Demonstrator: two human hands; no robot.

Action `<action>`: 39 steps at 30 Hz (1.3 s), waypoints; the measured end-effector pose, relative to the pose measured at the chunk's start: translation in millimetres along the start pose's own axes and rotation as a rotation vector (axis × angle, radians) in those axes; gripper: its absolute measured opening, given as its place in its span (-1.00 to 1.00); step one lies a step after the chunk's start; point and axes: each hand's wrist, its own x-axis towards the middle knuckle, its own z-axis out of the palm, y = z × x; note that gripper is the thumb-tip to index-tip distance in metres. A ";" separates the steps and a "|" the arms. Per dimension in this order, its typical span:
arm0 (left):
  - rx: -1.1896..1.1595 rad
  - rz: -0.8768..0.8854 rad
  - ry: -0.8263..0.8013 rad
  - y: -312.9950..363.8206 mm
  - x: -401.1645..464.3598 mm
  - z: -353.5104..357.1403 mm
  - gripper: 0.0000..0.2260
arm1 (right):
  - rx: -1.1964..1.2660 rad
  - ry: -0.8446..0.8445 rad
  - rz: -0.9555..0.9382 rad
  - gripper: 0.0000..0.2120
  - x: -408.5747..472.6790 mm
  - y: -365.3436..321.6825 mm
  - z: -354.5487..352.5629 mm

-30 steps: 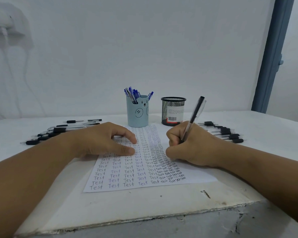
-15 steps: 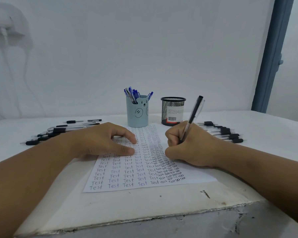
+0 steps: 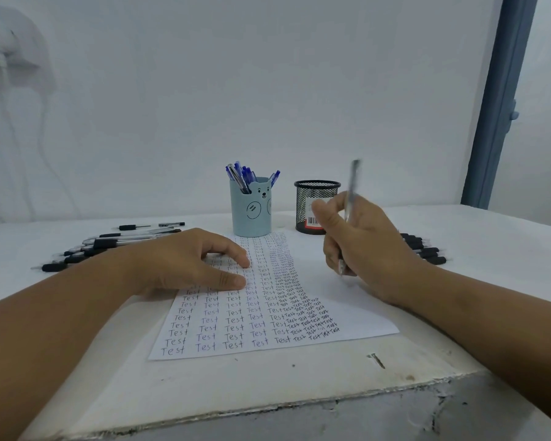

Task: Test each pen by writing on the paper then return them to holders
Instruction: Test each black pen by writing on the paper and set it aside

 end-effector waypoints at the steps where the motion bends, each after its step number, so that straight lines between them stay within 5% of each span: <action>1: 0.003 0.001 0.000 0.2 0.0 -0.1 -0.55 | -0.019 0.010 -0.024 -0.56 0.0 0.1 -0.6; 7: -0.008 0.007 -0.006 0.1 -0.4 0.1 -0.55 | -0.137 0.076 -0.178 -0.43 0.0 -3.3 -5.4; 13: -0.014 0.000 -0.007 1.3 -0.7 0.4 -0.55 | -0.321 0.080 -0.281 -0.92 1.9 3.4 -10.4; 19: -0.004 0.008 -0.008 0.2 -0.7 -0.2 -0.55 | -0.724 0.005 -0.302 -0.90 3.8 9.0 -10.3; 27: -0.006 0.002 -0.005 -1.0 0.2 -0.1 -0.52 | -0.718 -0.160 -0.245 -0.77 0.2 10.5 -7.7; 39: 0.005 0.019 -0.015 -2.4 1.7 -0.4 -0.42 | -0.783 -0.196 -0.307 -0.84 -0.5 7.5 -9.9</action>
